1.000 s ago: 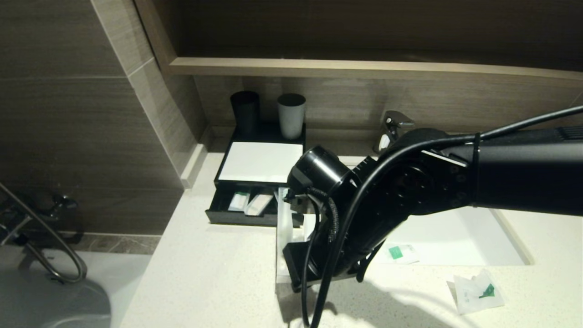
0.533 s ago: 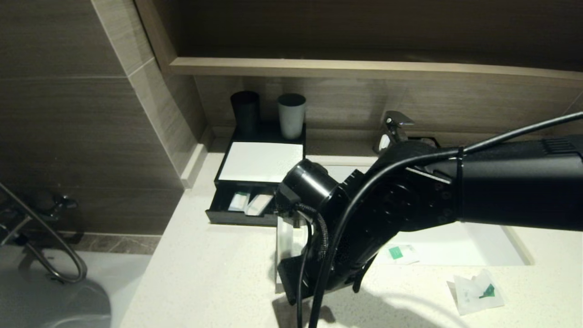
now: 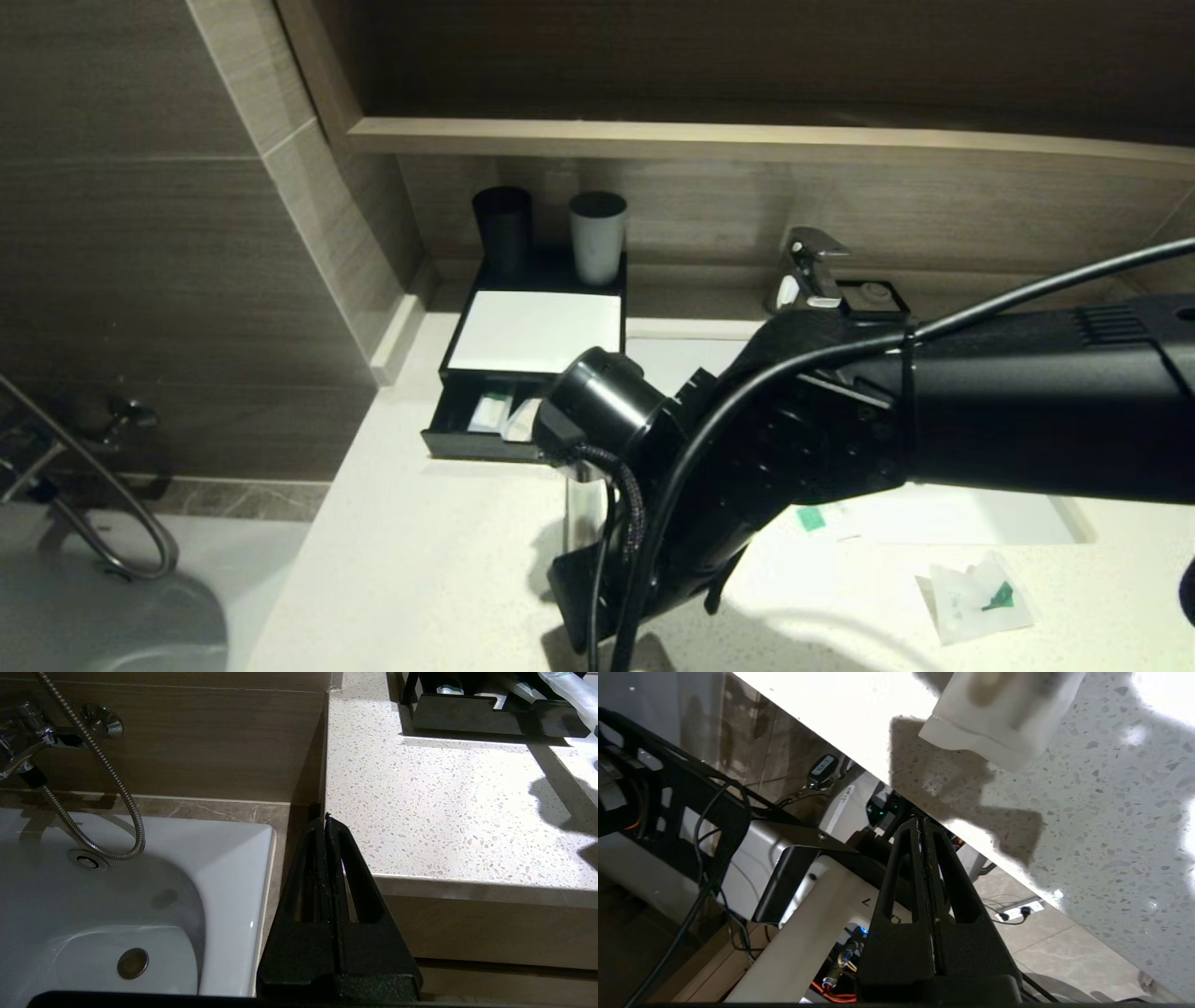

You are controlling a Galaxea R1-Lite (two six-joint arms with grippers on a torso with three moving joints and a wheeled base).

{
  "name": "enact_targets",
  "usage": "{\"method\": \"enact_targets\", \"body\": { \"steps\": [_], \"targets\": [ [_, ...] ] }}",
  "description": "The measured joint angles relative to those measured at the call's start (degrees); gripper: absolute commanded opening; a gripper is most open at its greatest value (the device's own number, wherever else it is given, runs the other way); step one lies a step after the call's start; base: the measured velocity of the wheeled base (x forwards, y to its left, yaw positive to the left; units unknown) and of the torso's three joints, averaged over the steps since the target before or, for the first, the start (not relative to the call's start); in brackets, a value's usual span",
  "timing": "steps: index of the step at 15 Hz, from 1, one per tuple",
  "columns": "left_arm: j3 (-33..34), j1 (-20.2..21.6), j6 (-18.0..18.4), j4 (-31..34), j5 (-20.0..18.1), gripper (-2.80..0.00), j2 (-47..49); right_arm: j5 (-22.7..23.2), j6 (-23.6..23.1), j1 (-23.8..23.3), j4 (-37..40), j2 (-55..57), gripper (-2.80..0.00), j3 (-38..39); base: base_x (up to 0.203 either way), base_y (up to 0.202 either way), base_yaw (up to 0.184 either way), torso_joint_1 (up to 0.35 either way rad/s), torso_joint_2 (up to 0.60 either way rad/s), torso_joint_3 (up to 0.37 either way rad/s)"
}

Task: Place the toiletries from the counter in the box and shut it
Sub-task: Place the bathroom toiletry into the drawer

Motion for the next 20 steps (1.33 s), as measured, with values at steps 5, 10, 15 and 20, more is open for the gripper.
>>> {"method": "enact_targets", "body": {
  "steps": [5,10,15,20],
  "targets": [
    [0.0,0.0,0.0,0.0,0.0,-2.8,0.0,-2.2,-1.2,0.7,-0.2,1.2,-2.8,-0.4,0.0,0.0,0.0,0.0,0.0,0.0],
    [0.0,0.0,0.0,0.0,0.0,-2.8,0.0,-2.7,-1.1,1.2,-0.2,2.6,-2.8,-2.5,0.0,0.0,0.0,0.0,0.0,0.0],
    [0.0,0.0,0.0,0.0,0.0,-2.8,0.0,-4.3,-1.0,1.2,-0.2,3.7,-2.8,-3.5,0.0,0.0,0.0,0.0,0.0,0.0],
    [0.0,0.0,0.0,0.0,0.0,-2.8,0.0,-4.5,-0.6,1.2,-0.2,4.1,-2.8,-5.6,0.0,0.0,0.0,0.0,0.0,0.0]
  ]
}}
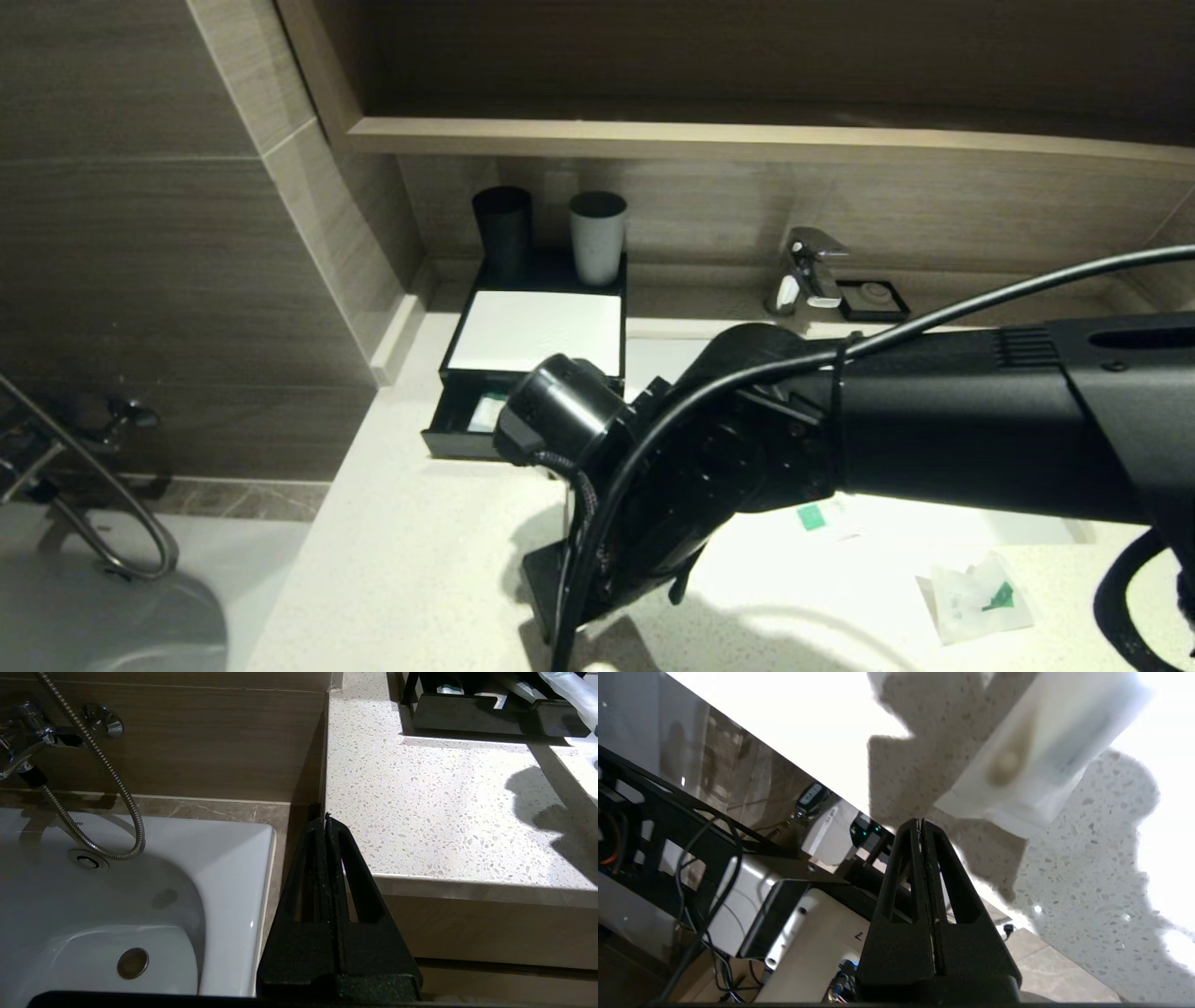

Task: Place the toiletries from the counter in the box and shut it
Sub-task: Place the bathroom toiletry into the drawer

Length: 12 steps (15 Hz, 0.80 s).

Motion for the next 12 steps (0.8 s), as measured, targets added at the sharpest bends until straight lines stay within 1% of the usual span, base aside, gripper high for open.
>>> {"method": "enact_targets", "body": {
  "steps": [2,5,12],
  "targets": [
    [0.0,0.0,0.0,0.0,0.0,-2.8,0.0,-0.2,0.1,0.0,0.0,0.4,-2.8,-1.2,0.0,0.0,0.0,0.0,0.0,0.0],
    [0.0,0.0,0.0,0.0,0.0,-2.8,0.0,-2.0,0.3,-0.1,0.0,1.1,-2.8,-2.1,0.0,0.0,0.0,0.0,0.0,0.0],
    [0.0,0.0,0.0,0.0,0.0,-2.8,0.0,-2.1,0.4,-0.1,0.3,1.0,-2.8,-2.2,0.0,0.0,0.0,0.0,0.0,0.0]
  ]
}}
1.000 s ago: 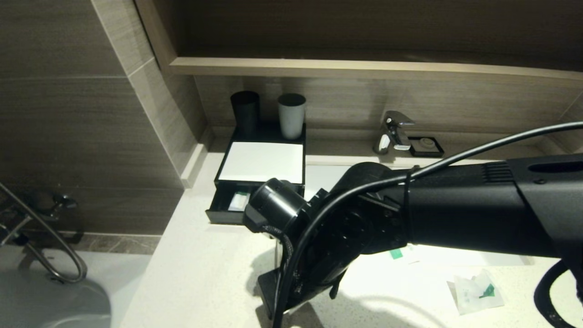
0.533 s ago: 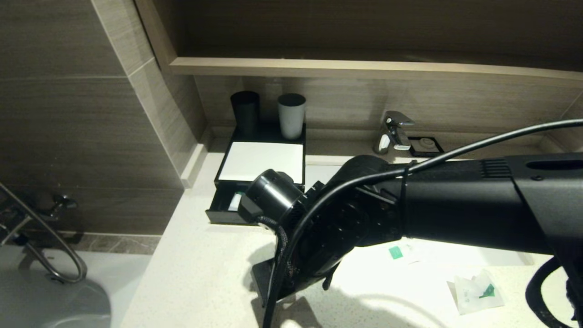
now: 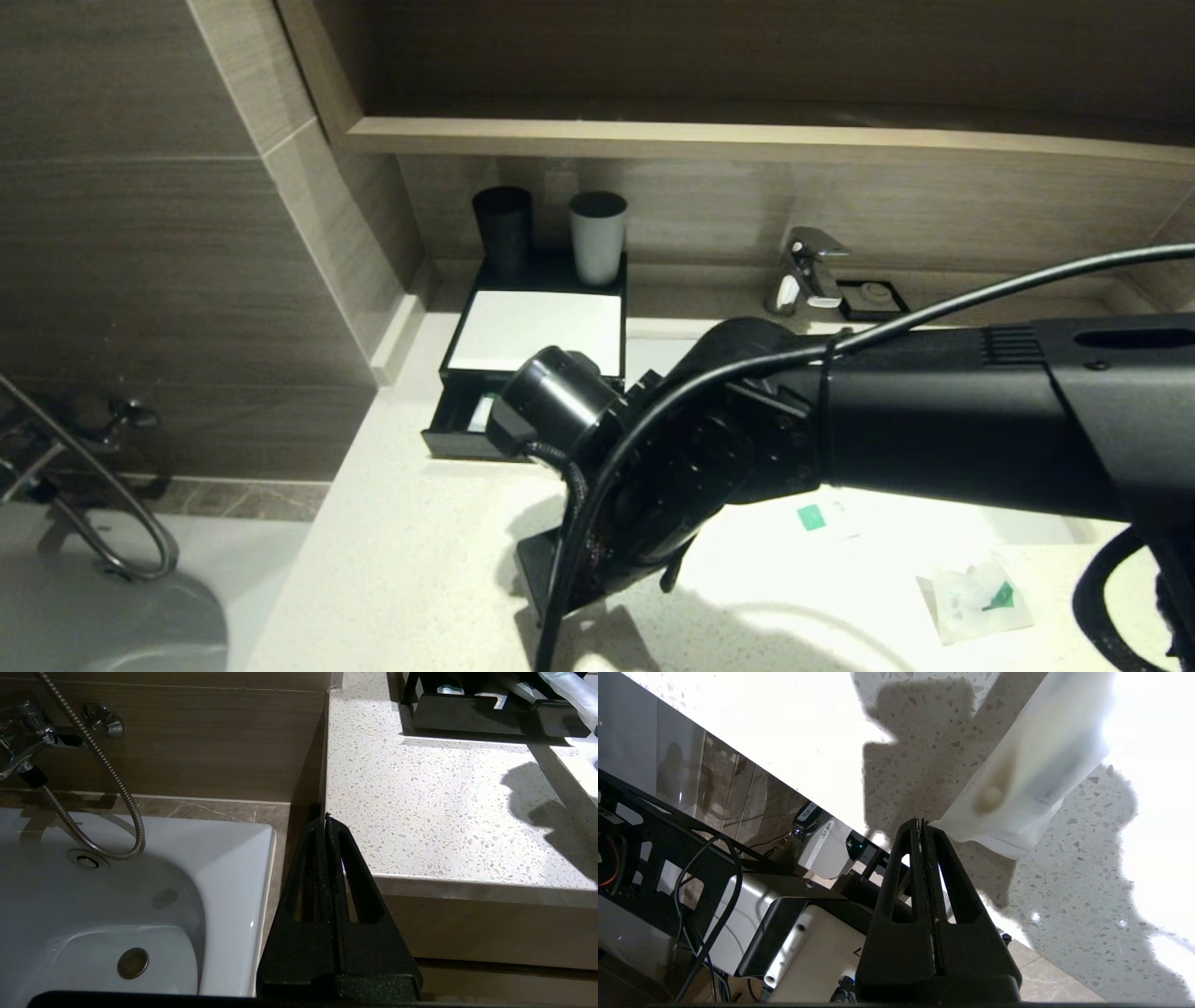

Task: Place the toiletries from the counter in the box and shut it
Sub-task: Place the bathroom toiletry into the drawer

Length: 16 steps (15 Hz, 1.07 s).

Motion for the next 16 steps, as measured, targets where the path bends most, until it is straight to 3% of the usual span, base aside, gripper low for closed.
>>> {"method": "enact_targets", "body": {
  "steps": [8,16],
  "targets": [
    [0.0,0.0,0.0,0.0,0.0,-2.8,0.0,-0.1,0.4,0.2,0.4,-2.3,-2.8,5.0,0.0,0.0,0.0,0.0,0.0,0.0],
    [0.0,0.0,0.0,0.0,0.0,-2.8,0.0,-1.9,0.4,0.1,-0.2,-1.2,-2.8,5.2,0.0,0.0,0.0,0.0,0.0,0.0]
  ]
}}
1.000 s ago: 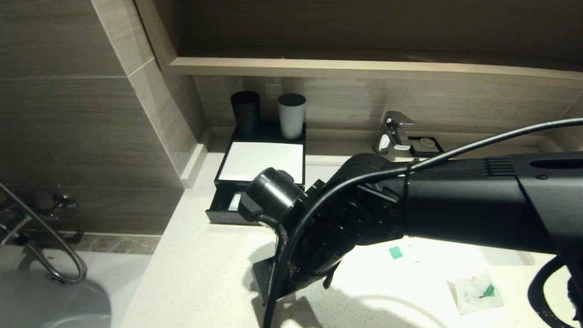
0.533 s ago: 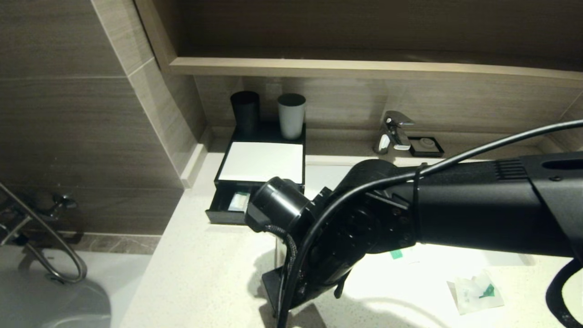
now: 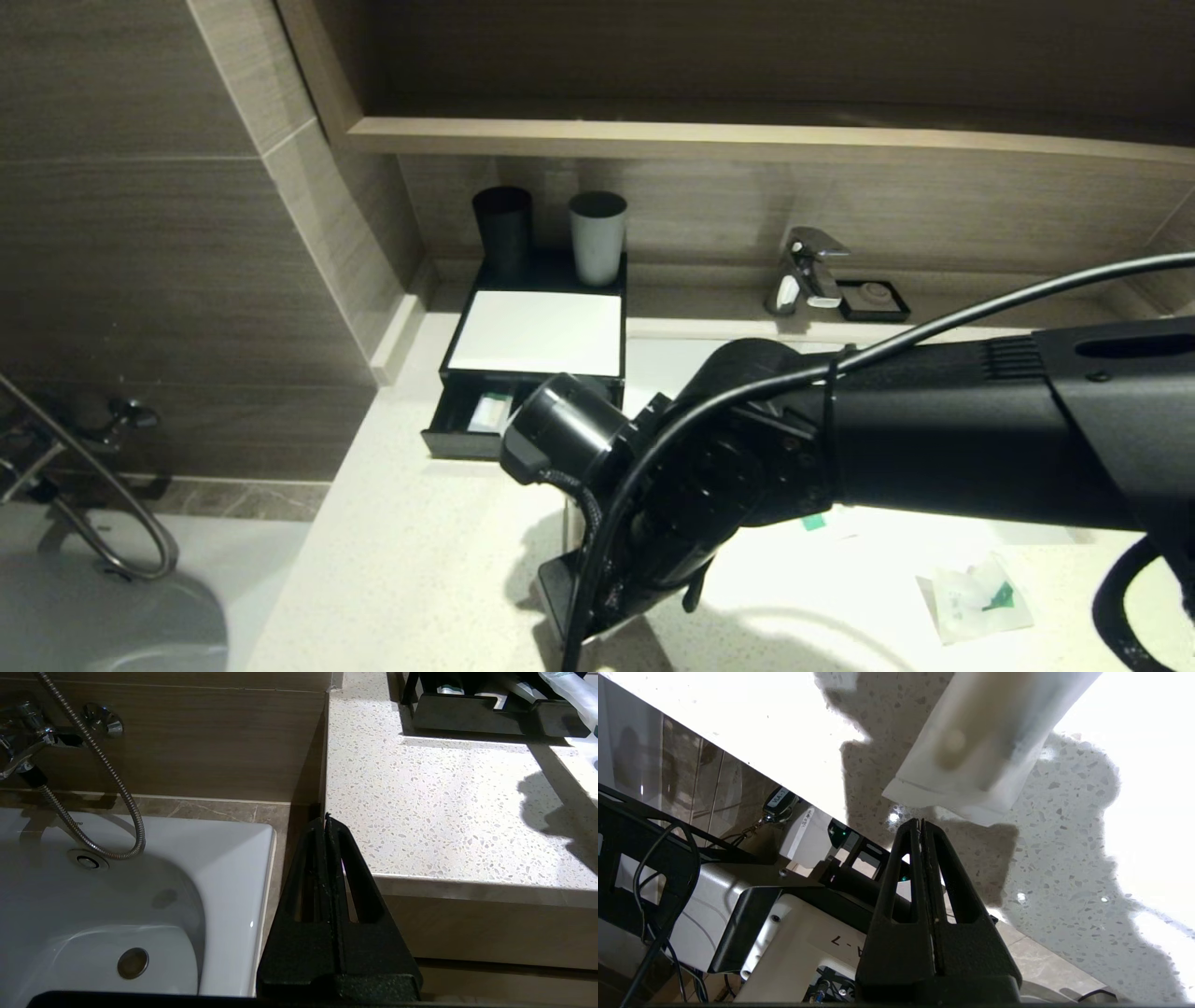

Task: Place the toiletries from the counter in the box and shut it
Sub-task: Place the bathroom toiletry into the drawer

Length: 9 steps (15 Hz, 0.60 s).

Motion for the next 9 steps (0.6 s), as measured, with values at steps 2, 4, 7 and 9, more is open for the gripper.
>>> {"method": "enact_targets", "body": {
  "steps": [2,4,7,9],
  "targets": [
    [0.0,0.0,0.0,0.0,0.0,-2.8,0.0,-0.2,0.0,0.0,-0.2,0.2,-2.8,-0.4,0.0,0.0,0.0,0.0,0.0,0.0],
    [0.0,0.0,0.0,0.0,0.0,-2.8,0.0,-1.6,0.0,0.0,-0.3,0.4,-2.8,-1.1,0.0,0.0,0.0,0.0,0.0,0.0],
    [0.0,0.0,0.0,0.0,0.0,-2.8,0.0,-2.4,0.0,-0.1,-0.7,0.8,-2.8,-2.5,0.0,0.0,0.0,0.0,0.0,0.0],
    [0.0,0.0,0.0,0.0,0.0,-2.8,0.0,-3.7,0.0,-0.2,-0.8,1.3,-2.8,-3.4,0.0,0.0,0.0,0.0,0.0,0.0]
  ]
}}
